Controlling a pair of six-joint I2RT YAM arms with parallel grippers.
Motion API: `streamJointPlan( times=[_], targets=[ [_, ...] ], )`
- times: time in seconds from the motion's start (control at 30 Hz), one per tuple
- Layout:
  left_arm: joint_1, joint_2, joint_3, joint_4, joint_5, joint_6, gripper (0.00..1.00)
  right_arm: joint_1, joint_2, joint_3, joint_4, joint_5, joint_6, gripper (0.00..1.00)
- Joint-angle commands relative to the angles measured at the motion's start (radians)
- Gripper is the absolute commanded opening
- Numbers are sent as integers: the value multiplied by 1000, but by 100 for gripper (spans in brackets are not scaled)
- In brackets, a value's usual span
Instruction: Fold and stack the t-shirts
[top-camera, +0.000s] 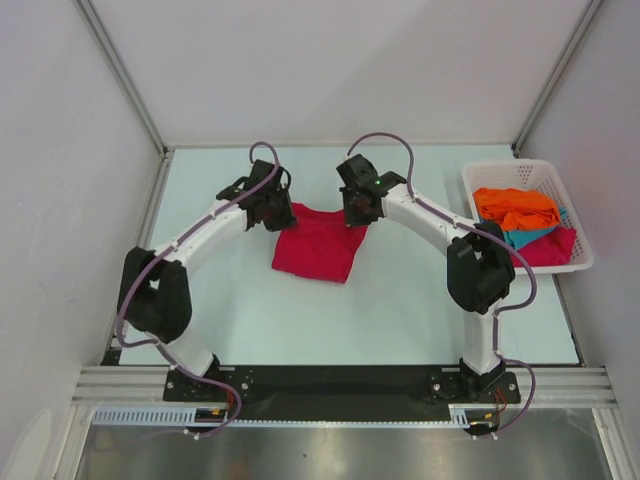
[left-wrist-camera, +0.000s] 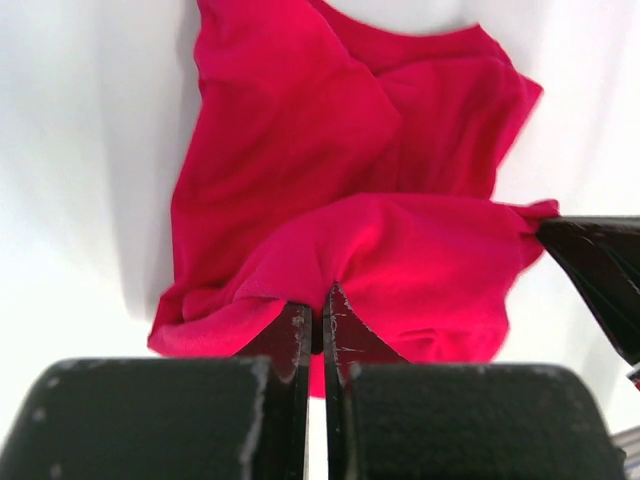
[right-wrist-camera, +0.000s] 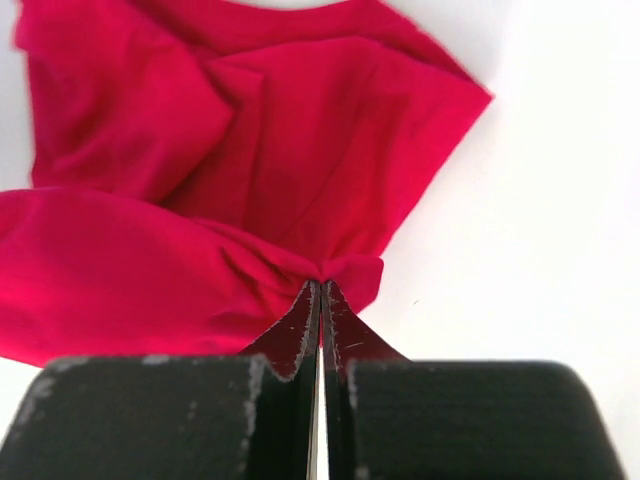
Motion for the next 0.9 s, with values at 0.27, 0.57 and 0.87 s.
streamJointPlan(
  times=[0.27, 0.57, 0.87],
  targets=[
    [61, 267, 247, 0, 27, 62, 0, -98, 152, 216, 1, 75, -54, 0],
    [88, 416, 438, -51, 53, 56, 0, -138, 301, 358, -30, 55, -63, 0],
    [96, 465, 507, -77, 38, 57, 100, -147, 334, 361, -35, 52, -80, 22]
  ],
)
